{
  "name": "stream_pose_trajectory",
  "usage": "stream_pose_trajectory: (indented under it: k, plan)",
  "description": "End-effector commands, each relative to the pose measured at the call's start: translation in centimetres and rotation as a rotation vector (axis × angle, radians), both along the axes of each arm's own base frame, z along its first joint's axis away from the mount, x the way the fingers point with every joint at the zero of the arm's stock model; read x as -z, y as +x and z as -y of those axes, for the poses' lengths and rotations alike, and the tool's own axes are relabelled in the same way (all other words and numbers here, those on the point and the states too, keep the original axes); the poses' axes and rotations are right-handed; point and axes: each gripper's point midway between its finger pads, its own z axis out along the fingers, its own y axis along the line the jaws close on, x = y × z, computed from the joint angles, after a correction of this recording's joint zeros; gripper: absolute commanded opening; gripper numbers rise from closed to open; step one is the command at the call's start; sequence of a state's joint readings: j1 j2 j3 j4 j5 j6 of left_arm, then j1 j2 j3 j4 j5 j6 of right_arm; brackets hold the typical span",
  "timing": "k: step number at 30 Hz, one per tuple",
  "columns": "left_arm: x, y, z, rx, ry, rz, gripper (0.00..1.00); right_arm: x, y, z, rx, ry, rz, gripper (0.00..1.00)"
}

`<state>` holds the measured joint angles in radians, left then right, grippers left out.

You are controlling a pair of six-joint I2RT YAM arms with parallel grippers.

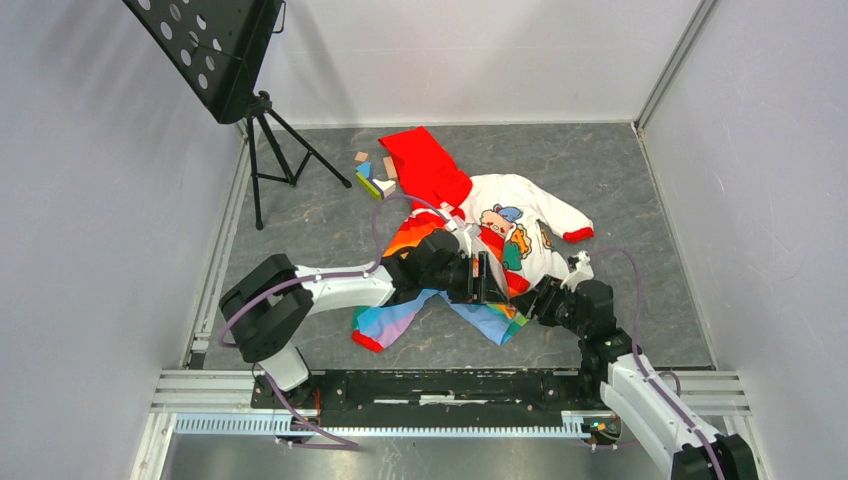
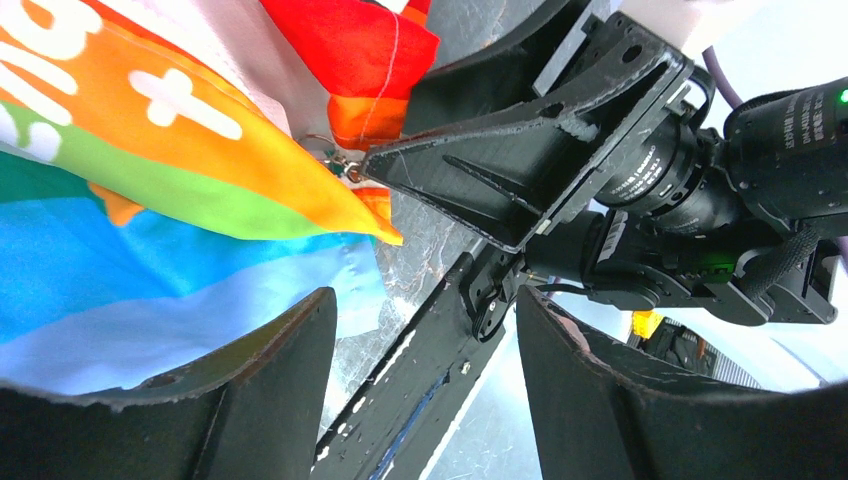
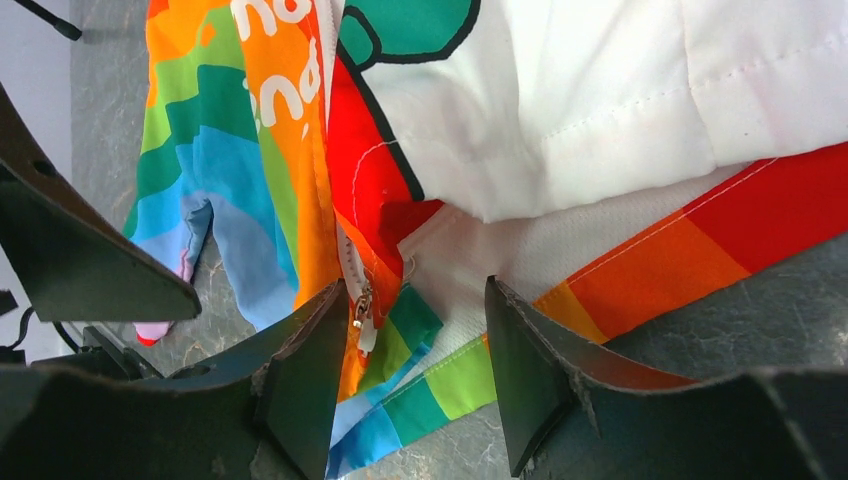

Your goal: Zip up the jacket

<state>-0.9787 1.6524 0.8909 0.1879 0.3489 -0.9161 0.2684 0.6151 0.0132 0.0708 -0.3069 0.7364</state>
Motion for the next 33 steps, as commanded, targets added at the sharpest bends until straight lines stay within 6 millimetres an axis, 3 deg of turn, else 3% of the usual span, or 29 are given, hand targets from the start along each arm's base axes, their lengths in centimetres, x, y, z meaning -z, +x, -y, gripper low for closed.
stream_pose_trajectory:
  k: [1,7,12,16,19,24,33]
  plan:
    - [-2.4,0.9,-0.2,0.028,-0.058,0.078,0.72,4.0,-3.3,0.9,-0.033,-0.069,-0.144,0.58]
    - [-2.9,1.5,-0.3,0.033,-0.076,0.081,0.72,2.9,-3.4,0.3,-0.050,-0.030,-0.119,0.50]
    - [-2.8,1.3,0.0,0.044,-0.094,0.068,0.72,2.3,-3.3,0.1,-0.053,-0.018,-0.121,0.61]
    - [-2.6,1.1,0.1,0.047,-0.104,0.056,0.72,2.0,-3.9,-0.5,-0.075,0.026,-0.144,0.62]
    - [-2.6,1.2,0.1,0.046,-0.105,0.057,0.72,1.4,-4.3,-1.2,-0.093,0.077,-0.156,0.59]
    - [-2.4,1.2,0.0,0.043,-0.114,0.049,0.72,1.7,-5.1,-1.8,-0.099,0.138,-0.191,0.44]
    - [-2.5,1.2,-0.2,0.042,-0.120,0.046,0.72,3.3,-6.2,-1.2,-0.095,0.097,-0.258,0.55]
